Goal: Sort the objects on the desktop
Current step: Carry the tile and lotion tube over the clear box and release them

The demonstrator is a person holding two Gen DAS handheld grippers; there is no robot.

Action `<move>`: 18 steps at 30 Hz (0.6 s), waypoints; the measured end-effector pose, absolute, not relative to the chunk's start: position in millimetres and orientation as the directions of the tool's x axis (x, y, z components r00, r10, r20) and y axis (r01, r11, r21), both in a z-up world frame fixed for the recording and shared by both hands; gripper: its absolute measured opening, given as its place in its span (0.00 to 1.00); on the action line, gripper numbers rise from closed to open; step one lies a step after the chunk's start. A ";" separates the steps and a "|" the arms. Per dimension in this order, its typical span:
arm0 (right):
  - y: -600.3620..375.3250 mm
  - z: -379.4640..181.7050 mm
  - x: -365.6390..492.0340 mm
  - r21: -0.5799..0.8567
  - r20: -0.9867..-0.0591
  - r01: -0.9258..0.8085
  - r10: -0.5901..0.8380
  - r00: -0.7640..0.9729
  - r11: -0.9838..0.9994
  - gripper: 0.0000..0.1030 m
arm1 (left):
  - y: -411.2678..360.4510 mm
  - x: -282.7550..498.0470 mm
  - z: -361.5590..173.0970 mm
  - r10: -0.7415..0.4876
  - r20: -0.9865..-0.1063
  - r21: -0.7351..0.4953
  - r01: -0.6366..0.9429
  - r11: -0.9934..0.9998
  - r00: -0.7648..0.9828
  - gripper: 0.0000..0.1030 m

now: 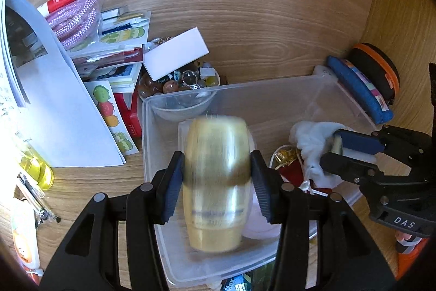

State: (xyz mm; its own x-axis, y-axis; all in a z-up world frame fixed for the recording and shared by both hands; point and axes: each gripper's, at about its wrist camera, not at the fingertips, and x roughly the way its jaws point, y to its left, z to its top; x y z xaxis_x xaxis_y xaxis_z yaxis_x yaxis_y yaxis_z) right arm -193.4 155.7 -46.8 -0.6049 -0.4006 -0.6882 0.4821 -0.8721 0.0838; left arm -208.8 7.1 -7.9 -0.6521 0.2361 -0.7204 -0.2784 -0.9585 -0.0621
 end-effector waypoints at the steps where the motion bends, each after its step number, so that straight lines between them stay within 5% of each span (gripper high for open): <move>1: 154.2 -47.9 -193.5 0.075 -0.689 0.482 -0.395 -0.607 -0.873 0.32 | 6.9 -209.9 -9.6 0.237 -0.725 -0.064 -0.279 -0.958 -0.647 0.46; 14: 152.3 -46.3 -187.1 0.026 -0.664 0.473 -0.369 -0.651 -0.881 0.33 | 11.2 -201.9 -15.5 0.176 -0.715 0.018 -0.269 -0.963 -0.676 0.47; 18: 156.2 -44.6 -189.2 0.041 -0.655 0.459 -0.370 -0.658 -0.888 0.42 | 11.0 -198.5 -14.0 0.151 -0.707 0.046 -0.258 -0.965 -0.691 0.49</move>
